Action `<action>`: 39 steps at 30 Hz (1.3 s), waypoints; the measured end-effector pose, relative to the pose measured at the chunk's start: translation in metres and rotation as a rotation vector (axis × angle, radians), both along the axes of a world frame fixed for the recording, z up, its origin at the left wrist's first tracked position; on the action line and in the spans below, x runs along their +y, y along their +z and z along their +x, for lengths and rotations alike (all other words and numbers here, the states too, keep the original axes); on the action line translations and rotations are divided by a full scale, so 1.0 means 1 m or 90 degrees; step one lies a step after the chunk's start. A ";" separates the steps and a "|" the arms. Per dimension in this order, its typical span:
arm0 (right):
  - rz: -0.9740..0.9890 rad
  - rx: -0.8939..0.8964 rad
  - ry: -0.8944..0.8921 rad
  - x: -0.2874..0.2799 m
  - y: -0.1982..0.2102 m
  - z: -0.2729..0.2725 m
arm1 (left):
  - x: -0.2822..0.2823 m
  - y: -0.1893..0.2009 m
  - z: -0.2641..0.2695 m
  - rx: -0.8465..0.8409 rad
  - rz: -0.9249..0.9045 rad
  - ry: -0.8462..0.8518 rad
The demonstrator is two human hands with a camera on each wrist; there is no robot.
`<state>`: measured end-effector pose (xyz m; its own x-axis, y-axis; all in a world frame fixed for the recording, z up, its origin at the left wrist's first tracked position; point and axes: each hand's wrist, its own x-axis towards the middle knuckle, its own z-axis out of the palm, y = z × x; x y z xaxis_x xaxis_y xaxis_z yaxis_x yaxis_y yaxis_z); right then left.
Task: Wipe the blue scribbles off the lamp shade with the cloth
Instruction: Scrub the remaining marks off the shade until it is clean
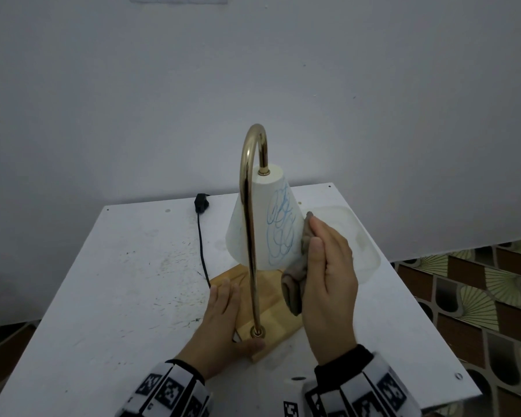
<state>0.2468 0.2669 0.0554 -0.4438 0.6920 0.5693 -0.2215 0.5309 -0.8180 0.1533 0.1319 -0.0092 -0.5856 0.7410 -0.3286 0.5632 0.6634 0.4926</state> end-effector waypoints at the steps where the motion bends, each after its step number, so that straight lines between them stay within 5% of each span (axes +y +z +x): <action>1: 0.001 0.008 0.008 -0.002 0.003 0.000 | 0.000 -0.001 0.000 0.002 0.002 0.000; 8: 0.134 0.024 -0.023 -0.022 -0.013 0.009 | 0.000 -0.007 -0.002 0.015 0.021 0.006; 15: -0.008 0.018 -0.007 -0.001 0.001 -0.003 | 0.001 0.002 0.002 -0.006 0.000 0.011; 23: 0.103 0.037 -0.020 -0.024 -0.009 0.005 | 0.002 -0.003 0.001 0.005 0.004 0.020; 33: -0.030 0.016 0.001 -0.001 0.006 -0.006 | 0.004 0.009 0.005 -0.006 -0.020 0.013; 39: 0.129 0.038 -0.023 -0.026 -0.011 0.006 | 0.006 0.004 0.003 0.002 -0.026 0.015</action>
<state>0.2528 0.2404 0.0448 -0.3827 0.5757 0.7226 -0.2444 0.6912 -0.6801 0.1564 0.1381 -0.0051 -0.6043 0.7129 -0.3558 0.5482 0.6961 0.4636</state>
